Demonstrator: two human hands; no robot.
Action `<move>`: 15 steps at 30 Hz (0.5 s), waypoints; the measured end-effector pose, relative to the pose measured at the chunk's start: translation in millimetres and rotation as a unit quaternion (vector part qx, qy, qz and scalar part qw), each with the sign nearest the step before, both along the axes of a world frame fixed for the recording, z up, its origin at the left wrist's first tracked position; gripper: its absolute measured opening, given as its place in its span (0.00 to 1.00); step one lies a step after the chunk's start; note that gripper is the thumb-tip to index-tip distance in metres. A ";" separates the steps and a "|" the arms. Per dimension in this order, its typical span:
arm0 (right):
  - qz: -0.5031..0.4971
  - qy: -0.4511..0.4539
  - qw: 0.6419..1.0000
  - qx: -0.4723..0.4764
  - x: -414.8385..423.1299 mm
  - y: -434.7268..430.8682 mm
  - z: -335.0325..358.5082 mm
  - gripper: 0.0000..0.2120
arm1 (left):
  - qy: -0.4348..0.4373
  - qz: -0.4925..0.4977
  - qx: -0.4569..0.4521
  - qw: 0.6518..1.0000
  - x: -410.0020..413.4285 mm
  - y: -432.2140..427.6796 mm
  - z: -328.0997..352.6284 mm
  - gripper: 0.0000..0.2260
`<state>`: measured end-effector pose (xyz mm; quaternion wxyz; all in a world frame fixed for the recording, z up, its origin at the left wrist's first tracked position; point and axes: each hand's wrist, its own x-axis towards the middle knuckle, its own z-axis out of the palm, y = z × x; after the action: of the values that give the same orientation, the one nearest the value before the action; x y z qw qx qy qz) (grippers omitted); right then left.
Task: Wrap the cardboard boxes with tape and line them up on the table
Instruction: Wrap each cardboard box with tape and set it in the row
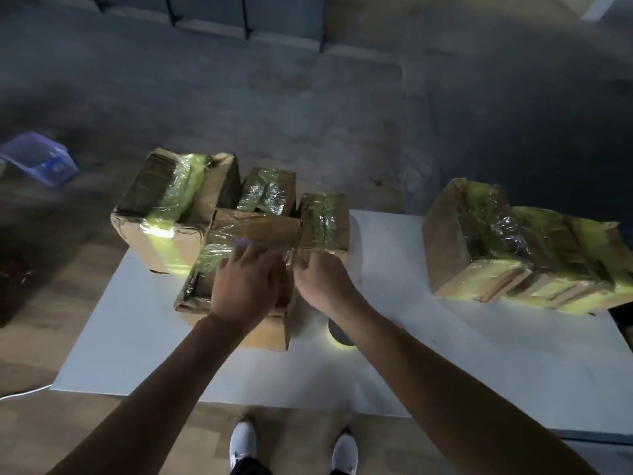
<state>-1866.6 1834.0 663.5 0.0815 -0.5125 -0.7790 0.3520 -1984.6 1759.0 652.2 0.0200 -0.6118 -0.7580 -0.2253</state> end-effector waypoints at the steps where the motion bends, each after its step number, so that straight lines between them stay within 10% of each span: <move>1: 0.001 0.010 1.000 -0.021 -8.5 -3.8 0.0 0.19 | 0.012 -0.013 -0.009 1.000 -2.4 -4.7 -6.0 0.09; 15: -0.133 0.105 0.974 -0.152 -29.4 -17.0 -55.4 0.31 | -0.012 0.003 0.000 1.000 -38.5 -17.6 -17.5 0.16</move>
<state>-1896.0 1817.0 608.1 0.1298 -0.5781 -0.6287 0.5037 -2023.1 1741.4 634.7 0.0118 -0.6065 -0.7602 -0.2327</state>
